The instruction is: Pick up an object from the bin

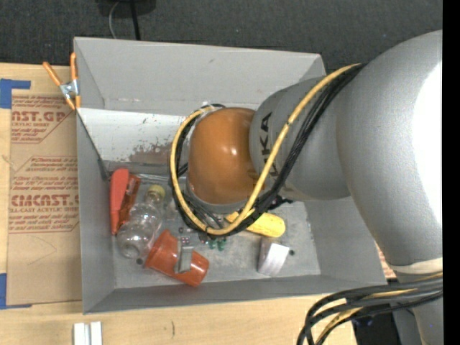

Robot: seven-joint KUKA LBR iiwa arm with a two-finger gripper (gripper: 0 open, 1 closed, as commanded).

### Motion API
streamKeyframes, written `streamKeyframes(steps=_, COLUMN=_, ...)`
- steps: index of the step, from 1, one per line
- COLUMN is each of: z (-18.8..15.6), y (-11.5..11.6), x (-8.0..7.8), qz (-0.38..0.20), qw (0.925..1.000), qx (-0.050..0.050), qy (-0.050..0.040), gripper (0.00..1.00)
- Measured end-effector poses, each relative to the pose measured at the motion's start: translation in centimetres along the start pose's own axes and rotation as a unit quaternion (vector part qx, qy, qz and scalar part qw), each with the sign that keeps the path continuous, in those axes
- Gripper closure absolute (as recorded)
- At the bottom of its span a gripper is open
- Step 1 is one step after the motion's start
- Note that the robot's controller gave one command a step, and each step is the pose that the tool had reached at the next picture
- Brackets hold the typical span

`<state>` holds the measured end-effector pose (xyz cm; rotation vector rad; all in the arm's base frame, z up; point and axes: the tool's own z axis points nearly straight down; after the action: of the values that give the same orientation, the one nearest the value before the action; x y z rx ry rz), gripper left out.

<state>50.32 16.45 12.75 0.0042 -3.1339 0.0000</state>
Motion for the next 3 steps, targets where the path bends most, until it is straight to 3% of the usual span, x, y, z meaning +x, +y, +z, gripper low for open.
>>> streamKeyframes(steps=1, z=-0.4, y=-0.1, x=-0.2, qz=0.001, qw=1.0000, qx=-0.001, qy=-0.0035, gripper=0.00)
streamKeyframes(steps=2, z=2.7, y=0.8, x=0.6, qz=0.056, qw=0.9984, qx=-0.001, qy=-0.0051, gripper=0.00)
streamKeyframes(steps=3, z=2.2, y=1.6, x=1.9, qz=0.087, qw=0.9962, qx=0.000, qy=0.0005, gripper=0.00)
